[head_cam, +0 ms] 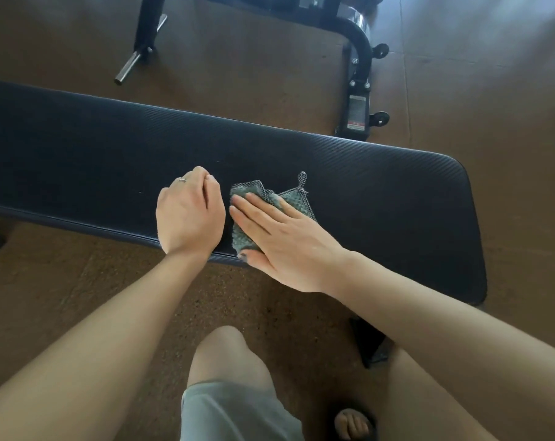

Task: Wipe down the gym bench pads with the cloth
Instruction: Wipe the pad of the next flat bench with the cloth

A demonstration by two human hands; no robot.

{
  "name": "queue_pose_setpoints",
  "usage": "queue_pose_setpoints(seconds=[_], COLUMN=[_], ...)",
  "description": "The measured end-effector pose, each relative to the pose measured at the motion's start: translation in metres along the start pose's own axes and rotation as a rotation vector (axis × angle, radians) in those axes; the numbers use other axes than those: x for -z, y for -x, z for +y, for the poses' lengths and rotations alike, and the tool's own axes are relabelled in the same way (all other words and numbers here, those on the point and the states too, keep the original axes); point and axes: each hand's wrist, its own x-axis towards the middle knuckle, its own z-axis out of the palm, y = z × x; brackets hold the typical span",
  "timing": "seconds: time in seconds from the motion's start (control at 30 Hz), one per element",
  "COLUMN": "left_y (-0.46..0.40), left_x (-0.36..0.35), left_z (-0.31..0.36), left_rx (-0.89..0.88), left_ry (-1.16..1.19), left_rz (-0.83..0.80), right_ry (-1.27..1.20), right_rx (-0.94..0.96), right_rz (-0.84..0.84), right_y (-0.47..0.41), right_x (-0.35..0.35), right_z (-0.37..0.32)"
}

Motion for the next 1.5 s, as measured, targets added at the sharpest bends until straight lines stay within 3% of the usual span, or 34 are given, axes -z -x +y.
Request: queue_pose_setpoints(seconds=[0.3,0.4,0.67,0.8,0.93,1.03,1.27,1.5], left_y=[-0.001,-0.001,-0.002,-0.003,-0.002,-0.002,-0.002,-0.011], left_x=[0.002,0.001,0.000,0.002,0.002,0.001,0.003,0.016], left_z=[0.000,0.001,0.001,0.004,0.004,0.003,0.000,-0.008], left_rx=[0.029,0.054,0.137,0.148,0.180,0.176,0.152,0.125], left_ry=[0.030,0.017,-0.025,-0.037,-0.029,-0.025,0.024,0.194], left_rz=[0.000,0.009,0.006,-0.006,-0.013,-0.006,0.025,-0.042], right_ry=[-0.017,-0.109,-0.184,-0.184,-0.142,-0.146,-0.197,-0.227], right_rx=[0.058,0.070,-0.137,-0.171,-0.082,-0.047,-0.255,-0.255], right_rz=[-0.010,-0.061,-0.043,0.014,-0.045,-0.060,-0.037,-0.009], right_y=[0.061,0.022,-0.111,-0.037,0.027,-0.015,-0.144,-0.086], right_x=[-0.001,0.009,0.020,0.013,0.006,0.014,0.023,0.021], right_z=[0.014,0.030,0.071,0.055,0.049,0.069,0.081,0.046])
